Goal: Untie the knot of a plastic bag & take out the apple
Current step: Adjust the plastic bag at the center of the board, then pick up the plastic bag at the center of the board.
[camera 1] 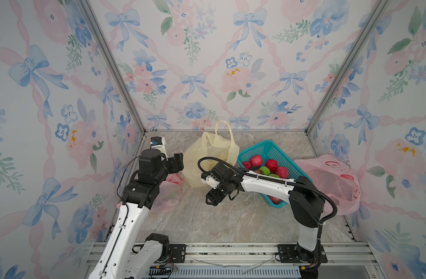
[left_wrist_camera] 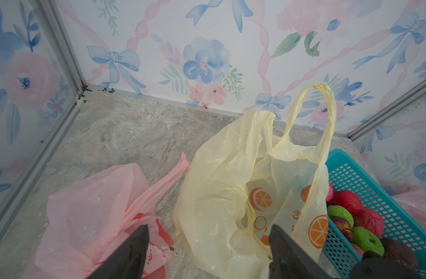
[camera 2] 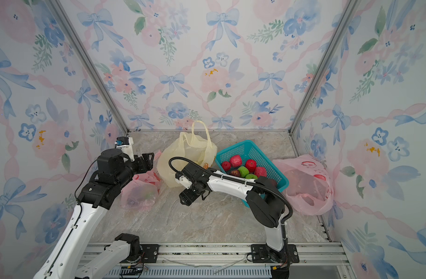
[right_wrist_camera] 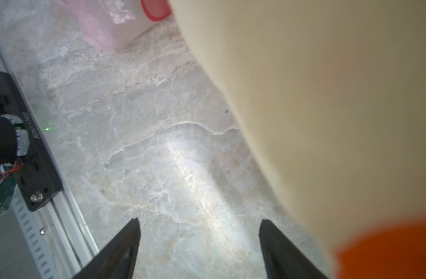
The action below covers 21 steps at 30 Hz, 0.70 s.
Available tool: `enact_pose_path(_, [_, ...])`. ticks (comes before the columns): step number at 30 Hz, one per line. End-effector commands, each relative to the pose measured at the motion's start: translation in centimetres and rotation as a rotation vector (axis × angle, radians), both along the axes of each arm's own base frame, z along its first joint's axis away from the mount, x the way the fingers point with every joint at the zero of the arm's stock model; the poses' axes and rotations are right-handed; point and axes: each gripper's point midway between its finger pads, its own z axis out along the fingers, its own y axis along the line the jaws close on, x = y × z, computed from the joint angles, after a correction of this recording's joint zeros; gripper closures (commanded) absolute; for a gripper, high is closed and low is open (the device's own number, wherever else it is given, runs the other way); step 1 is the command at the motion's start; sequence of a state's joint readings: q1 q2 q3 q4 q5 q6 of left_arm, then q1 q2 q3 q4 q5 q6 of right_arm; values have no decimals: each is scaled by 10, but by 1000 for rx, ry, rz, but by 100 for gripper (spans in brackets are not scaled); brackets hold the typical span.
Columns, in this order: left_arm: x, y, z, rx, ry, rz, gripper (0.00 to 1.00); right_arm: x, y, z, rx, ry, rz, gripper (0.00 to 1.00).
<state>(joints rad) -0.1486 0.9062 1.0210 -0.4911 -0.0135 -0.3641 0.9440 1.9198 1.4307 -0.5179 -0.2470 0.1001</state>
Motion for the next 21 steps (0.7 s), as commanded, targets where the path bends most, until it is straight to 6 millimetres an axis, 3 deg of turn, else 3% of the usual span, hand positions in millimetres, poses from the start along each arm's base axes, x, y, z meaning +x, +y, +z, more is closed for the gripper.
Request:
enact_pose_path(1, [-2,20,-20,4,68,63,19,31,41,58,198,-127,-26,20])
enact_pose_path(5, [-5,47,-36,-26,101,132,19,16,86,93,340,-181,89,20])
enact_pose_path(8, [-8,60,-41,-46,108,158,19,9,116,107,431,-195,127,18])
enact_pose_path(15, [-17,83,-35,-68,78,229,18,9,179,107,519,-175,118,13])
enact_pose_path(21, [-22,89,-33,-94,63,229,18,16,218,87,491,-176,96,8])
